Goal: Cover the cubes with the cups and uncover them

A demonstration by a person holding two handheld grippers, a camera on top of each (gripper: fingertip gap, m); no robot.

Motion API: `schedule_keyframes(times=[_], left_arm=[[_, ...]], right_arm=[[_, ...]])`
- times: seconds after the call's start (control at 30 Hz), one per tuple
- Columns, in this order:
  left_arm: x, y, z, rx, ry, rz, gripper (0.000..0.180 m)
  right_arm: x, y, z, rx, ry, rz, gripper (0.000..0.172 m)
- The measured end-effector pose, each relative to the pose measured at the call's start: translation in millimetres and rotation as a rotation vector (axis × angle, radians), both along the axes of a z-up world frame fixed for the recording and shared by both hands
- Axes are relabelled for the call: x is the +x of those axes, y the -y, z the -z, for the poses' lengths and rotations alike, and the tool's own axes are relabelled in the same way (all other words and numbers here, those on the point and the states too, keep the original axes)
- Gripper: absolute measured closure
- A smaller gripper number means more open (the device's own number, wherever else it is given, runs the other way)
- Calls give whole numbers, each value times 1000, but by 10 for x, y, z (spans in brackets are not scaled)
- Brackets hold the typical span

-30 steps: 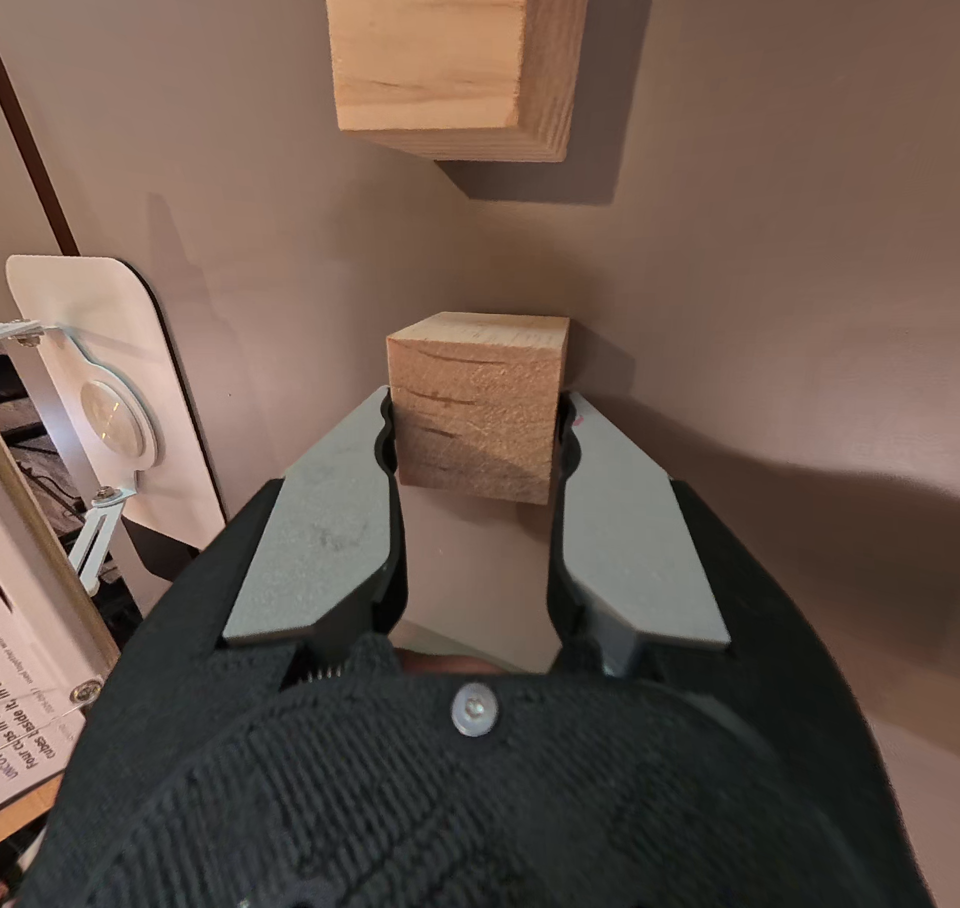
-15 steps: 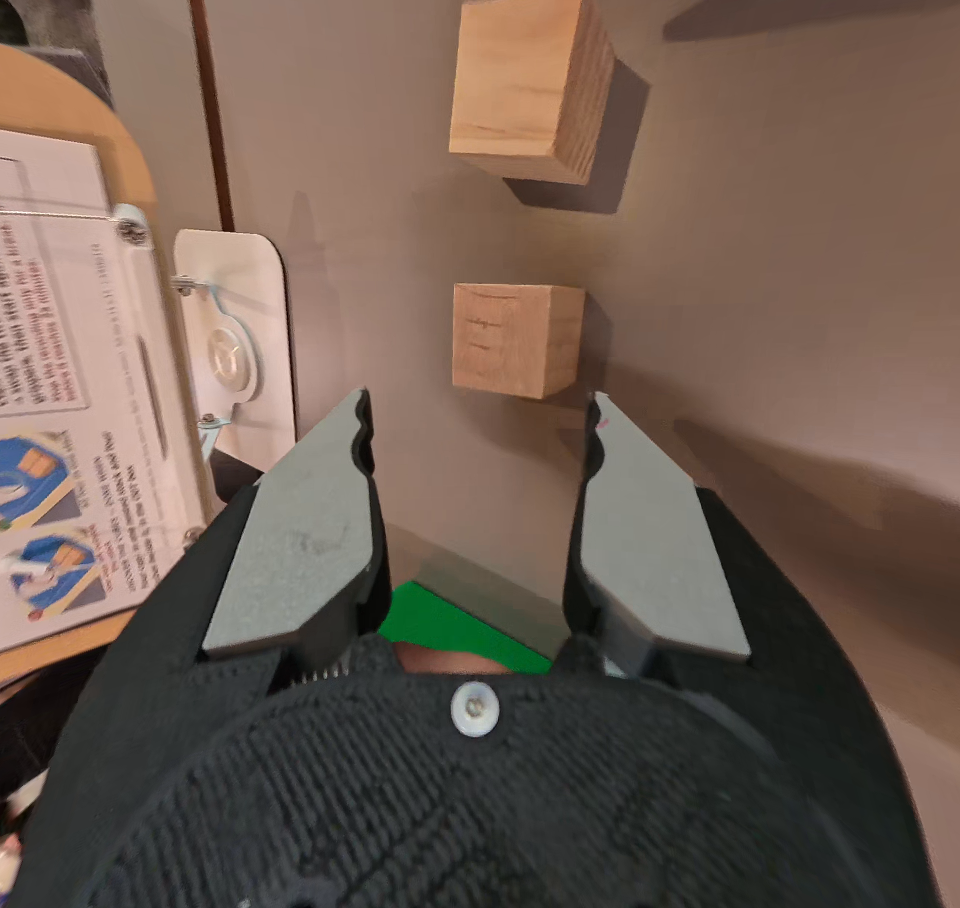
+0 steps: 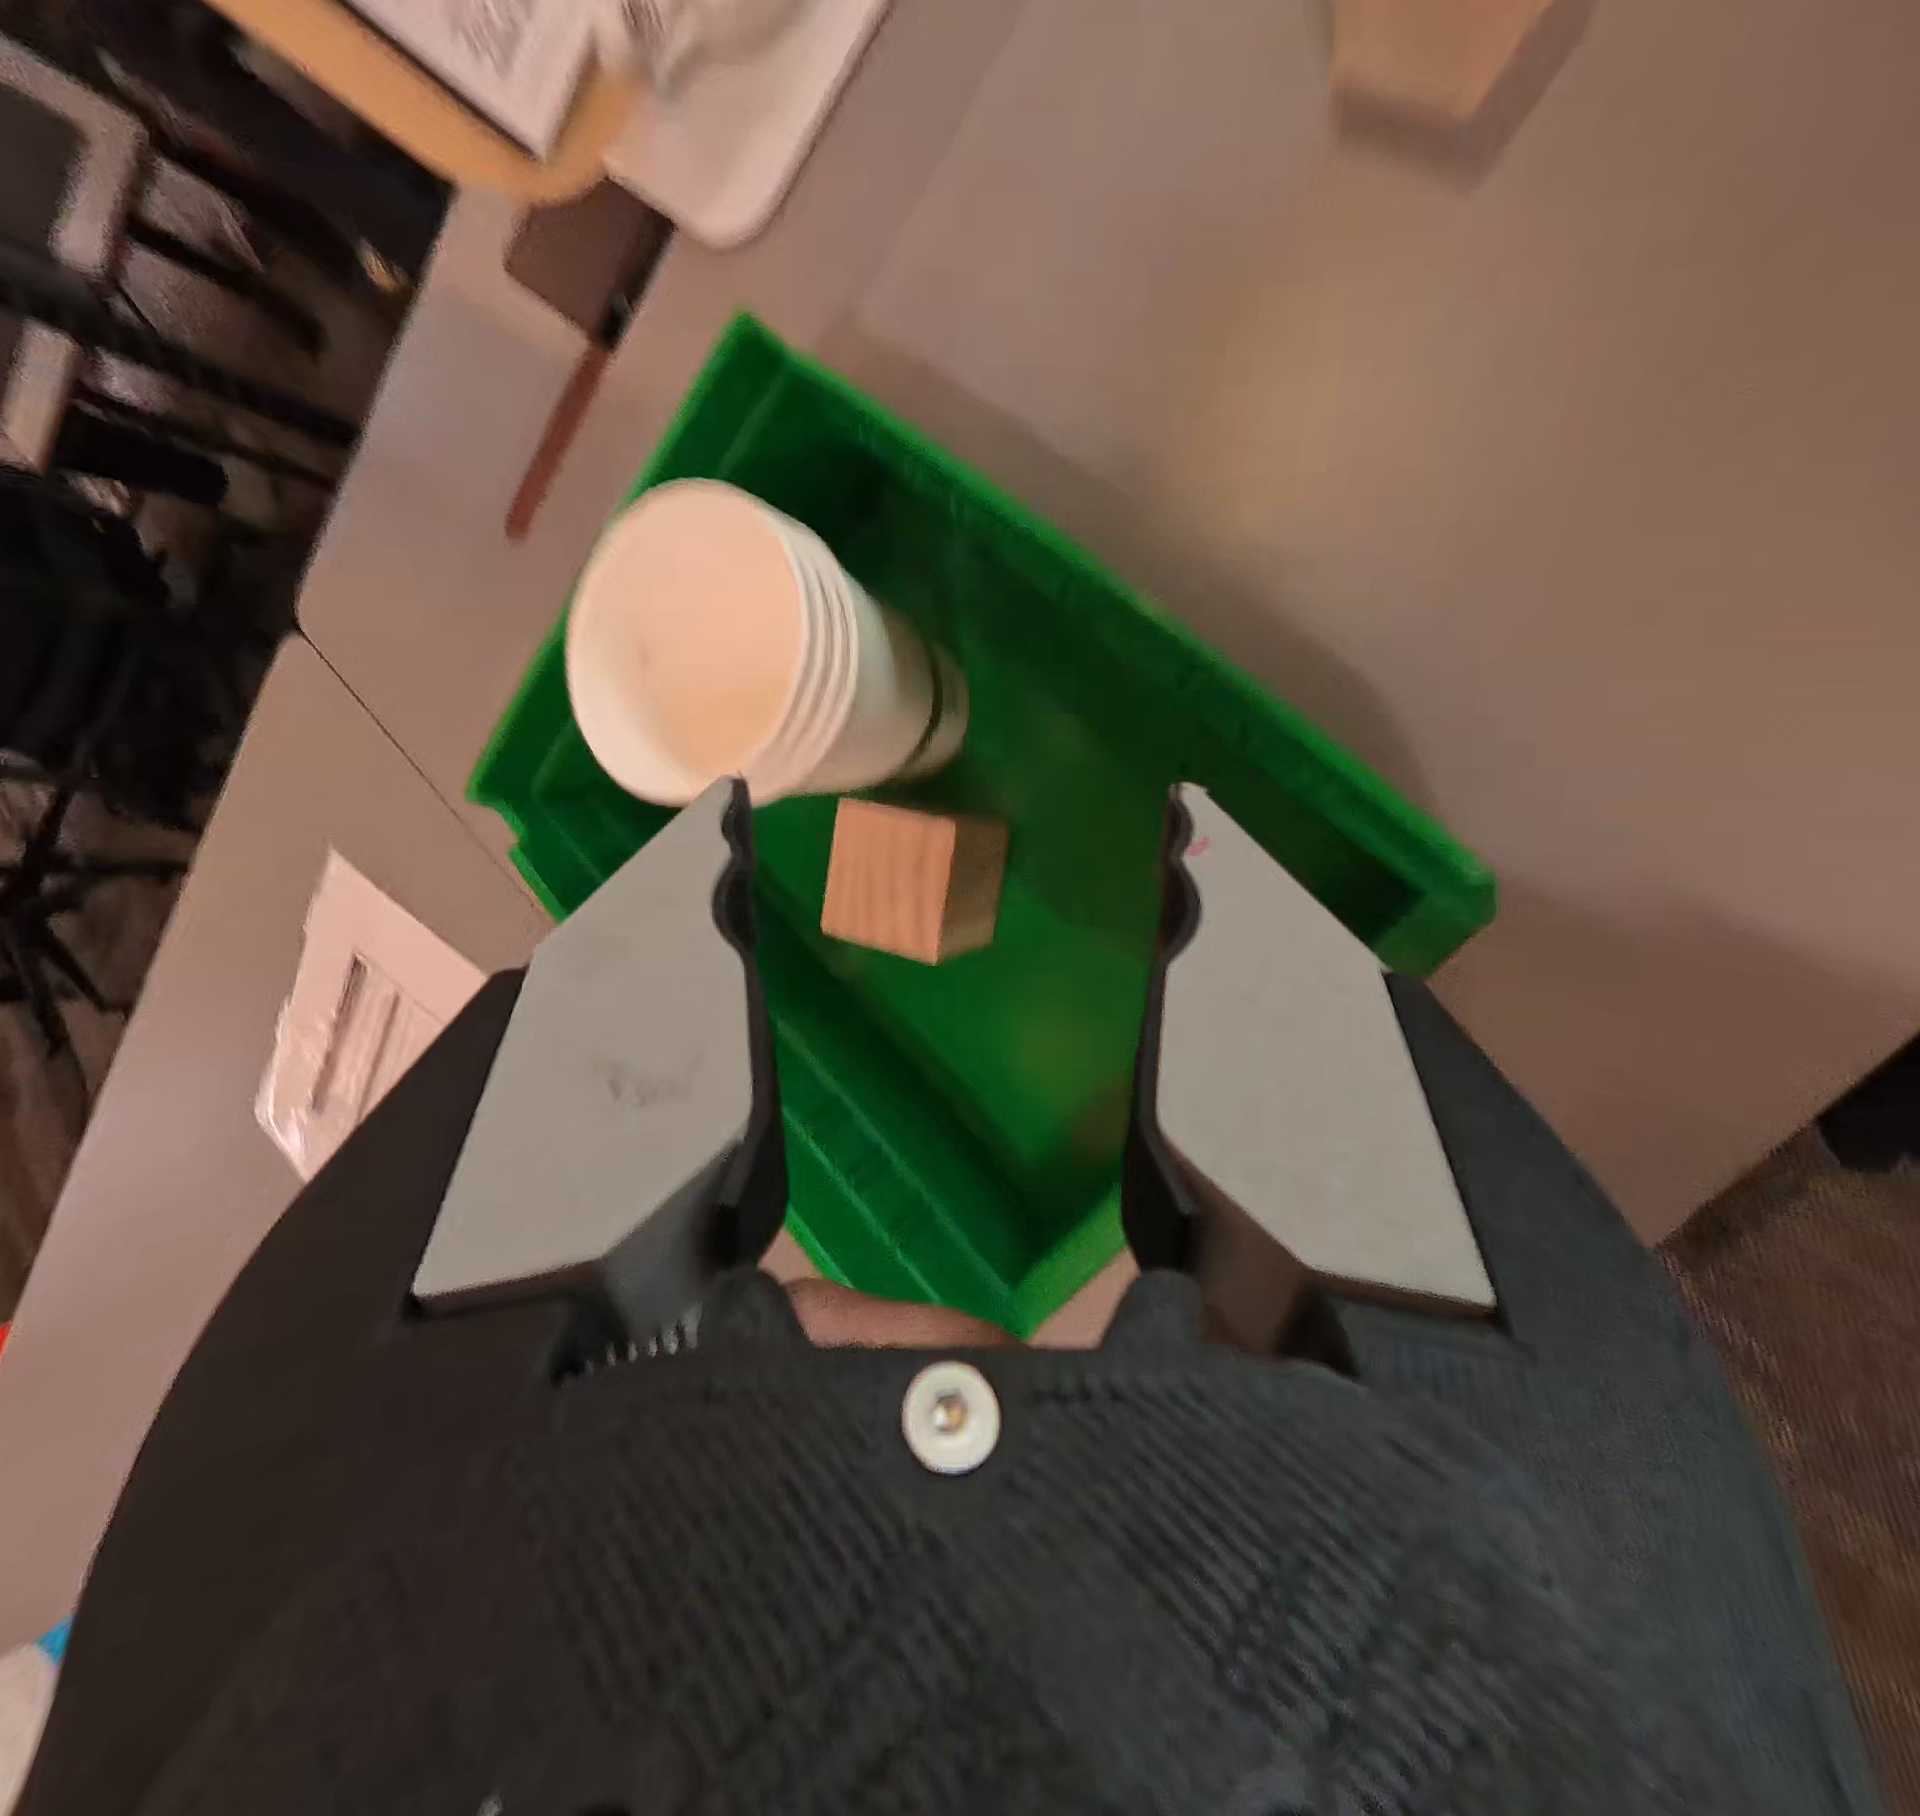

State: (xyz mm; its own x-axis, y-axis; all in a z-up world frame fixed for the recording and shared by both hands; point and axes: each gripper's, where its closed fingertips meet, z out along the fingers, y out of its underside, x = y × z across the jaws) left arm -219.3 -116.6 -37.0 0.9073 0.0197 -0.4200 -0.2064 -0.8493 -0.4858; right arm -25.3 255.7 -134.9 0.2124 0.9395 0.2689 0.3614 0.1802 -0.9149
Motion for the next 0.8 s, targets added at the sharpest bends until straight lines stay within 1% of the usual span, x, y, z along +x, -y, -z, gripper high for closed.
schedule_keyframes(times=[0.1,0.2,0.27,0.3,0.37,0.43,0.5,0.6,0.67,0.73,0.8], left_arm=[[-16,196,302,-107,42,-5,104],[-121,281,483,-192,-5,3,104],[-206,341,634,-249,11,-10,104],[-250,342,706,-256,30,-17,103],[-350,287,810,-219,86,-37,103],[-491,234,892,-183,144,-79,108],[-642,249,1000,-206,167,-106,112],[-798,230,1161,-250,188,-113,109],[-859,179,1251,-266,207,-120,111],[-866,218,1410,-340,233,-133,119],[-905,356,1583,-455,201,-162,114]], right_arm=[[14,12,6,3,1,2,134],[22,44,-15,8,-10,-3,135],[8,69,-12,18,-8,-10,135],[-4,83,-5,25,-5,-15,135],[-26,120,19,39,6,-27,135],[-47,164,47,55,21,-43,135],[-58,189,61,75,32,-50,135],[-54,196,31,92,24,-50,135],[-50,194,1,87,13,-51,135],[-45,188,-13,82,7,-50,135],[-39,186,-9,82,9,-50,135]])
